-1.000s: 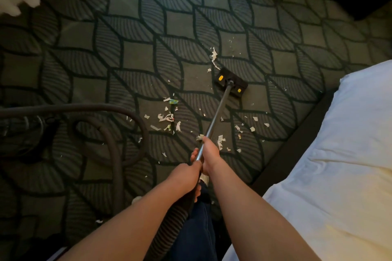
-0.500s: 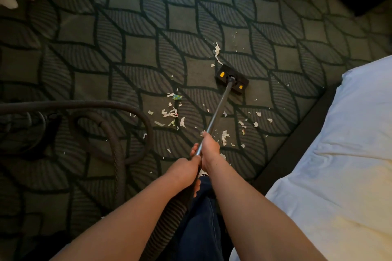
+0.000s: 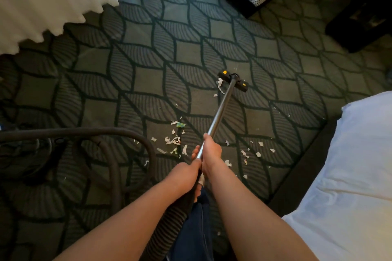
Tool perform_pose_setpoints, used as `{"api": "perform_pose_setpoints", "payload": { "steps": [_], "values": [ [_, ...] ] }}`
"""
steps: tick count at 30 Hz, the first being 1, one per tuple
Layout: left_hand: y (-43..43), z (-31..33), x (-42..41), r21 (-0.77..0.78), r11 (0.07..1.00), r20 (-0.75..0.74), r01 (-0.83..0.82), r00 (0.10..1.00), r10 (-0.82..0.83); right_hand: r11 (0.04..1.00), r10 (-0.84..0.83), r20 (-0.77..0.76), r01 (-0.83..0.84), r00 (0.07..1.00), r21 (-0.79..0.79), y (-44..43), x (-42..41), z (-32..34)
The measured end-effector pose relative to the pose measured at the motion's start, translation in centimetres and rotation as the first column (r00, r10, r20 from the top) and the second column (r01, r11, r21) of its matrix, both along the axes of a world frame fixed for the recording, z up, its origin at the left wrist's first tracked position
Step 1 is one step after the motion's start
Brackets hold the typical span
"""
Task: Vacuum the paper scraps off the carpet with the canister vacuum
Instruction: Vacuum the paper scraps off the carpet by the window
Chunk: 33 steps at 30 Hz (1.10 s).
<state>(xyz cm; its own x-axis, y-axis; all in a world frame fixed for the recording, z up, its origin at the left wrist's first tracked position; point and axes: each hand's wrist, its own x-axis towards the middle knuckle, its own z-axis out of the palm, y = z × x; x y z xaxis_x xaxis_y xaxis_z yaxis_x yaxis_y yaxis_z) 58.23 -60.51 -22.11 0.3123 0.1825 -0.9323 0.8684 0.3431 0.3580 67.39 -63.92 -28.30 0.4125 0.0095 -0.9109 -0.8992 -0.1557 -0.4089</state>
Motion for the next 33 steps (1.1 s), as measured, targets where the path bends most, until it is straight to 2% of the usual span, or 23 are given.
{"api": "perform_pose_setpoints", "payload": {
  "steps": [16,19,23,30,33],
  "values": [
    [3.8,-8.1,20.3,-0.033,0.990,-0.066,-0.139,0.988,0.137,0.983,0.144,0.045,-0.138,0.989,-0.122,5.9,20.6,-6.0],
    [4.2,-8.5,21.8,-0.112,0.973,-0.084,-0.204,0.977,0.195,0.979,0.159,0.012,-0.155,0.987,-0.135,6.3,22.1,-7.1],
    [4.5,-7.8,22.3,-0.154,0.971,-0.093,-0.185,0.981,0.172,0.977,0.186,-0.061,-0.191,0.981,-0.091,5.9,22.3,-7.1],
    [4.9,-5.8,22.8,-0.179,0.960,-0.089,-0.214,0.976,0.200,0.974,0.196,-0.038,-0.199,0.980,-0.108,6.3,22.5,-5.9],
    [4.4,-5.4,21.6,-0.157,0.972,-0.086,-0.173,0.983,0.161,0.968,0.218,-0.033,-0.220,0.975,-0.122,5.9,21.4,-5.4]
  ]
}}
